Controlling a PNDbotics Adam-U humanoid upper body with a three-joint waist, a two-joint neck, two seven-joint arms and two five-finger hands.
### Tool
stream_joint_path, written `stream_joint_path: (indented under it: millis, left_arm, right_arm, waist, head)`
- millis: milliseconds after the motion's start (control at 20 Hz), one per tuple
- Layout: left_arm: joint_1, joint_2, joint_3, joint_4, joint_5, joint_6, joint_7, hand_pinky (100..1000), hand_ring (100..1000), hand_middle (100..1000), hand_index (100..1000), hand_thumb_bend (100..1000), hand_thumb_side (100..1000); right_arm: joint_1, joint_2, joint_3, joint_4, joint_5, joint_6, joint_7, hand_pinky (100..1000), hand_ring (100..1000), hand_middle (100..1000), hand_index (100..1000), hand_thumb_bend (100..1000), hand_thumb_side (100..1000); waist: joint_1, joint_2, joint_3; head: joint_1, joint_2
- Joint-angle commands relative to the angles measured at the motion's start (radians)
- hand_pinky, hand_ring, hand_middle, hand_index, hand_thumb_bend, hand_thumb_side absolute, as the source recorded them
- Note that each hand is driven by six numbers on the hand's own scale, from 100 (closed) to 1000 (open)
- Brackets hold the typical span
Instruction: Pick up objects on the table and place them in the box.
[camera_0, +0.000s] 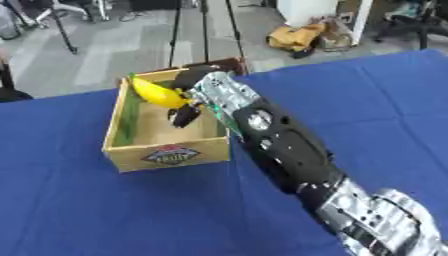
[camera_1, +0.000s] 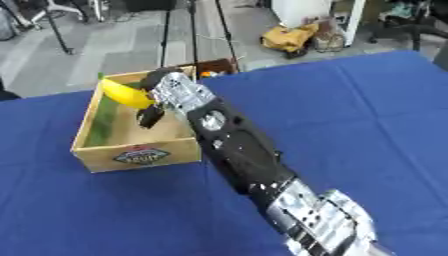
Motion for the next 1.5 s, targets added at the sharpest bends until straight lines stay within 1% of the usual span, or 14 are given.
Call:
stream_joint_path:
  millis: [50,500,700,1100,1300,1500]
  left_arm:
    - [-0.009,0.015,0.003,-0.020,0.004,-0.001,-0.004,358,745,835,877,142,980]
    - [-0.013,0.015,0.002,-0.020,0.005,-0.002,-0.005,359,745,835,877,142,979]
    - [-0.014,0.015,0.002,-0.020,0.006,-0.002,-0.005,359,745,835,877,142,979]
    - [-0.015,0.018,0.001,-0.020,0.007,-0.002,-0.006,361,745,834,877,144,978]
    - [-0.015,0.019,0.001,-0.020,0.008,-0.002,-0.006,361,745,834,877,142,979]
    - [-0.015,0.018,0.001,-0.020,0.008,-0.002,-0.007,360,745,835,877,141,978]
  right_arm:
    - [-0.029,0.010,-0.016,0.018,0.012,0.006,0.006,749,900,898,929,100,707]
    - [-0.030,0.033,-0.030,0.091,0.034,0.013,-0.012,757,908,917,939,100,706]
    - [-0.032,0.038,-0.036,0.101,0.042,0.014,-0.016,763,914,926,944,100,709]
    - [-0.034,0.043,-0.043,0.109,0.063,0.026,-0.023,786,937,971,986,100,745]
    - [-0.035,0.046,-0.054,0.116,0.081,0.042,-0.036,796,947,981,996,154,763]
    - [-0.037,0.050,-0.073,0.129,0.106,0.072,-0.058,811,978,1000,1000,253,793]
  waist:
    - [-0.001,-0.016,0.004]
    - [-0.001,-0.014,0.006]
    - [0.000,-0.013,0.006]
    - [-0.001,-0.017,0.005]
    - [-0.002,-0.018,0.005]
    - [-0.002,-0.018,0.006]
  head:
    - [-0.002,-0.014]
    - [-0.003,-0.017]
    - [-0.002,-0.018]
    - [-0.002,-0.021]
    - [-0.003,-0.023]
    - [-0.003,-0.024]
